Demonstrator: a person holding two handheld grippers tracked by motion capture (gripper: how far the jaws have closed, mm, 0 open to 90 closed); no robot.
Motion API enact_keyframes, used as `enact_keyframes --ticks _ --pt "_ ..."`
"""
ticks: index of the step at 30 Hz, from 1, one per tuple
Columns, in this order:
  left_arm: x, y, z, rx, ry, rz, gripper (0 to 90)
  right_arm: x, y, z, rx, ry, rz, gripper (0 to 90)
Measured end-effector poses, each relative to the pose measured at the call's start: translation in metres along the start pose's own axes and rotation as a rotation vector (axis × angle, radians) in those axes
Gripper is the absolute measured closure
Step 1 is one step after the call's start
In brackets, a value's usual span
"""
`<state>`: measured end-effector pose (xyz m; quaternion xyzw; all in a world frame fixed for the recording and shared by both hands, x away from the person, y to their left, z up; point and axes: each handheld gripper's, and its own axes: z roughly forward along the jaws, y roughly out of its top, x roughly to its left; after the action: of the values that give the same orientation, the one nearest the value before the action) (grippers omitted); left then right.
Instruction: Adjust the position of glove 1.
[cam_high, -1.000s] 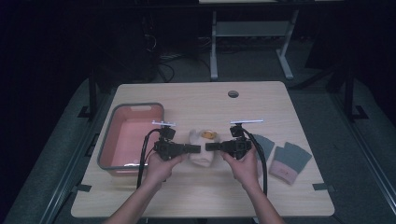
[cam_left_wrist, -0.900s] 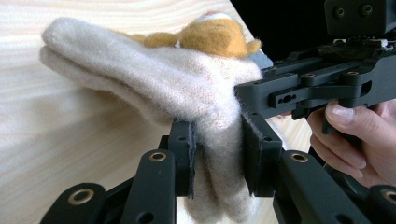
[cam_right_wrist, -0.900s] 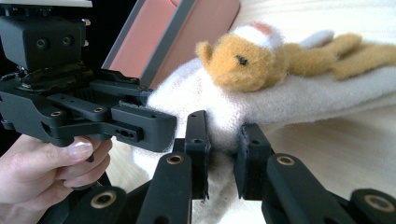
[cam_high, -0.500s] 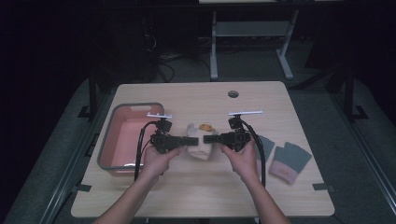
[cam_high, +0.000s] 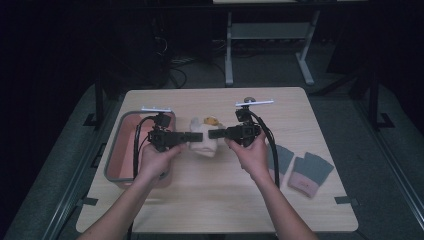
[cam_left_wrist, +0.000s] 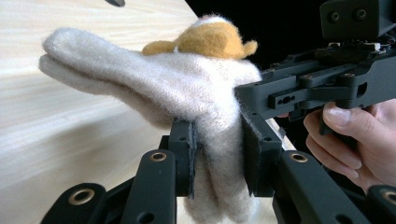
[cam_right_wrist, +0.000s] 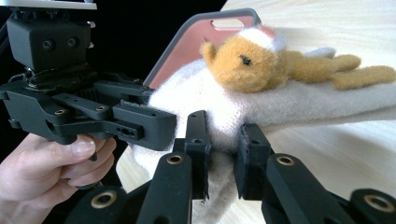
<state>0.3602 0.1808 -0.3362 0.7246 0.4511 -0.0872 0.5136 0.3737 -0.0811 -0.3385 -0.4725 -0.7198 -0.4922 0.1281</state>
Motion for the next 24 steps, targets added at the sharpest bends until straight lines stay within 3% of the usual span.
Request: enact_keyframes --ticks 24 --pt "0.006 0.021 -0.048 -0.069 0.033 0.015 68.3 0.035 0.041 0.022 0.022 0.035 -0.080 77.6"
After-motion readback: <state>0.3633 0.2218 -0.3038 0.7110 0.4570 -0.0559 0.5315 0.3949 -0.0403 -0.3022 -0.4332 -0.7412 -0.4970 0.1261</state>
